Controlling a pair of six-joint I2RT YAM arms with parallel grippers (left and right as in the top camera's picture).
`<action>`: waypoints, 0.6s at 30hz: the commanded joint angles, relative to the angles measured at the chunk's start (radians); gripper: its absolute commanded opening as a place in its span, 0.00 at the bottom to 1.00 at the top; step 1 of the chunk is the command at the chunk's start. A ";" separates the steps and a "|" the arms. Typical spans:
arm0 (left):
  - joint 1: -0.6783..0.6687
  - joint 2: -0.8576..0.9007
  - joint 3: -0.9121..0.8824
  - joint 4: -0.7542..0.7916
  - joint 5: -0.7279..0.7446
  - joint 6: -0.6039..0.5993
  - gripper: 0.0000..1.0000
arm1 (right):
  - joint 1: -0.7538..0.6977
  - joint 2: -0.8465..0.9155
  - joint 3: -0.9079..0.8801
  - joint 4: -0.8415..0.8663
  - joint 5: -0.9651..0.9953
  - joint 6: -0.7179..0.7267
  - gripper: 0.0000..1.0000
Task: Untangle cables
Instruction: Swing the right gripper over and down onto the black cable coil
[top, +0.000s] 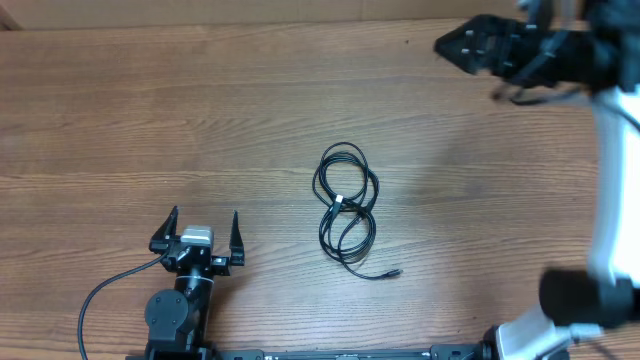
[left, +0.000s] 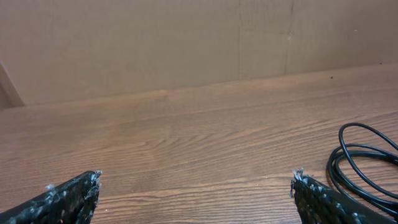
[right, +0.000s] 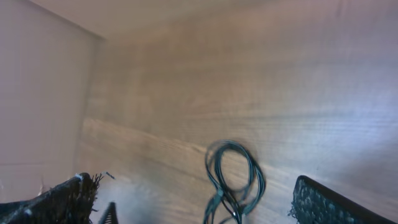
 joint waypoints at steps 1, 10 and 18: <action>0.006 -0.007 -0.003 0.007 -0.007 0.024 1.00 | 0.035 0.075 0.013 -0.005 -0.047 -0.012 1.00; 0.006 -0.007 0.037 -0.024 0.135 -0.076 1.00 | 0.222 0.192 0.004 -0.033 0.050 -0.143 1.00; 0.006 0.090 0.428 -0.275 0.026 -0.017 1.00 | 0.474 0.198 -0.010 -0.010 0.492 -0.132 1.00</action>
